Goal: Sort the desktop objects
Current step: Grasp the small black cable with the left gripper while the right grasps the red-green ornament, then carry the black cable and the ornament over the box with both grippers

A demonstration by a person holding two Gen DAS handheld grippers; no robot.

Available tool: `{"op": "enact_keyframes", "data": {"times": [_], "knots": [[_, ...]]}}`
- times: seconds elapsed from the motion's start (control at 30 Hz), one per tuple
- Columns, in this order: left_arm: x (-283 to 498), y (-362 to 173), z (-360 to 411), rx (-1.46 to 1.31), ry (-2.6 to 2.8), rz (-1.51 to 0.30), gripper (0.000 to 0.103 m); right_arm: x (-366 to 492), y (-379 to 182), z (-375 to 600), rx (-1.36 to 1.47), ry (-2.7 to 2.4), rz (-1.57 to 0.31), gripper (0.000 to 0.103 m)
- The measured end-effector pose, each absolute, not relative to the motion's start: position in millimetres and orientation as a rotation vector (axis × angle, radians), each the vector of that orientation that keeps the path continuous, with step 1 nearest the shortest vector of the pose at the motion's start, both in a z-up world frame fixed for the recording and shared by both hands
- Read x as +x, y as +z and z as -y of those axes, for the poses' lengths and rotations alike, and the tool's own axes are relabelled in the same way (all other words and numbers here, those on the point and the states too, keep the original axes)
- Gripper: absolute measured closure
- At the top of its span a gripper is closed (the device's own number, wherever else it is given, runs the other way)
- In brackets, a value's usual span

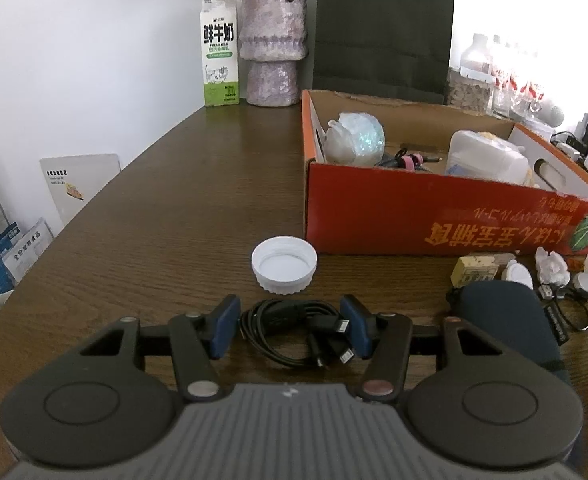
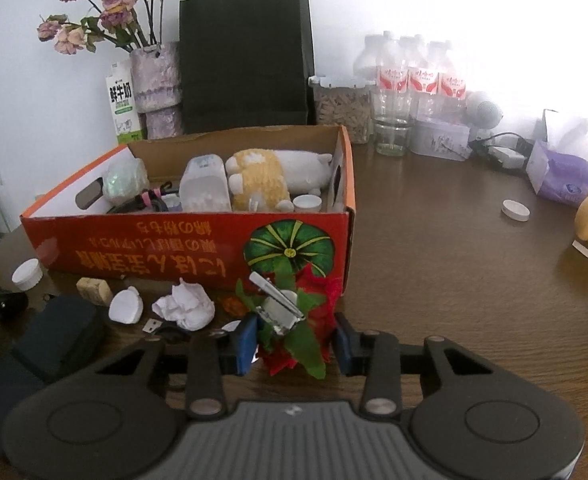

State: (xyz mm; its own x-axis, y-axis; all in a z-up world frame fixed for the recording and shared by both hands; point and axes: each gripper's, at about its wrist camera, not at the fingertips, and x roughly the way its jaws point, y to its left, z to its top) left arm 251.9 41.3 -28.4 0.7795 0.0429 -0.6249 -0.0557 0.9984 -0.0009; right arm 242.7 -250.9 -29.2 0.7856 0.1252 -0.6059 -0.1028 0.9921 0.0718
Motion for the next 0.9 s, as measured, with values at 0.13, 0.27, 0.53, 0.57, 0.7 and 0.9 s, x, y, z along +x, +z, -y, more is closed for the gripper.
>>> {"op": "enact_keyframes", "data": {"times": [0.13, 0.27, 0.53, 0.57, 0.7, 0.9], "knots": [[245.6, -18.2, -42.0, -0.029, 0.046, -0.645, 0.047, 237.2, -21.8, 252.7, 0.034, 0.122, -0.634, 0.065], [242.9, -2.6, -41.7, -0.030, 0.033, -0.600, 0.047, 231.6, -8.8, 252.5, 0.023, 0.124, -0.593, 0.065], [249.2, 36.3, -24.4, -0.019, -0.020, -0.492, 0.047, 235.9, 26.8, 243.4, -0.004, 0.158, -0.491, 0.065], [251.9, 41.6, -20.8, -0.017, -0.028, -0.476, 0.047, 238.4, 30.9, 241.5, -0.006, 0.162, -0.480, 0.065], [266.8, 58.2, -5.9, -0.017, -0.061, -0.432, 0.047, 253.8, 46.1, 234.6, -0.006, 0.185, -0.447, 0.065], [299.9, 68.1, 13.9, -0.042, -0.083, -0.418, 0.047, 287.8, 52.2, 224.2, 0.002, 0.183, -0.459, 0.065]]}}
